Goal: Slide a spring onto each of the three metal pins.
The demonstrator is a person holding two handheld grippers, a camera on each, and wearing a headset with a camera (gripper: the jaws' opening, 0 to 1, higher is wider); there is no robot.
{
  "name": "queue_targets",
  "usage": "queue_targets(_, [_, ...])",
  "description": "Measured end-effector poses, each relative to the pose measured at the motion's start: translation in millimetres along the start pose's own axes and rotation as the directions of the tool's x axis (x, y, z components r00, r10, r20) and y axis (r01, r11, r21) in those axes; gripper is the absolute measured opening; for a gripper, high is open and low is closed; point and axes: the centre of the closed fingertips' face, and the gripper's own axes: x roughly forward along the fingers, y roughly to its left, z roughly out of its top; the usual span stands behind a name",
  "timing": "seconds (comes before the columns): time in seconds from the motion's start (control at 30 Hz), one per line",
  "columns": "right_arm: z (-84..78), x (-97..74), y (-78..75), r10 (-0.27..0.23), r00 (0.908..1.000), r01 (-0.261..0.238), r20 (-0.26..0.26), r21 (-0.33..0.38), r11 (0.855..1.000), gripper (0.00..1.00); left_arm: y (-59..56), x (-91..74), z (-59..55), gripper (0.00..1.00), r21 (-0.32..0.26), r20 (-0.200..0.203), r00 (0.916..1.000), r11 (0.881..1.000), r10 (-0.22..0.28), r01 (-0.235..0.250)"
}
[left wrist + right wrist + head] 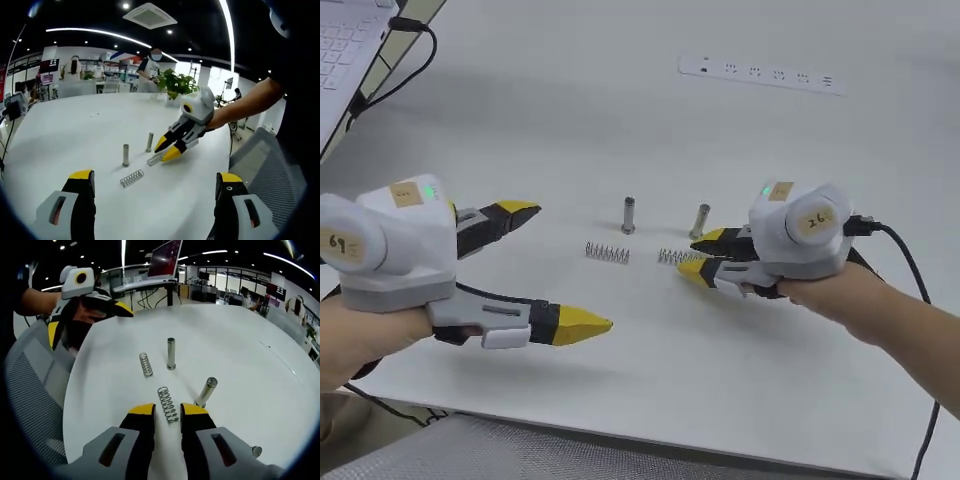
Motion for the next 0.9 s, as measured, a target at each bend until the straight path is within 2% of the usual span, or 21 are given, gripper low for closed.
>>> queue_targets(0.13, [-3.2, 1.5, 0.7, 0.007, 0.9999, -0.006, -0.013, 0.005, 1.0, 0.17, -0.7, 0.0, -0.2, 0.98, -0.001, 0.001, 1.0, 1.0, -0.001, 0.001])
queue_targets(0.27, [-5.4, 1.3, 2.3, -0.002, 0.9996, 0.001, -0.027, -0.043, 0.999, 0.12, -0.9, -0.2, -0.7, 0.98, -0.004, 0.003, 1.0, 1.0, 0.0, 0.0])
queue_targets(0.53, [-14.5, 1.9, 3.3, -0.005, 0.998, 0.0, -0.064, -0.069, 0.998, 0.09, -3.2, 0.4, 1.0, 0.98, 0.002, 0.001, 1.0, 1.0, -0.008, 0.008])
queue_targets(0.63, [-14.7, 1.4, 3.9, -0.006, 0.998, 0.0, -0.063, -0.097, 0.995, 0.09, -4.6, 1.0, 2.6, 0.98, 0.007, 0.001, 0.9999, 1.0, -0.015, 0.015])
queue_targets(0.9, [-14.8, -4.3, 4.7, -0.004, 0.9981, -0.002, -0.062, -0.103, 0.995, 0.08, -8.0, 6.7, 5.9, 0.98, 0.026, -0.005, 0.9995, 0.999, -0.032, 0.032])
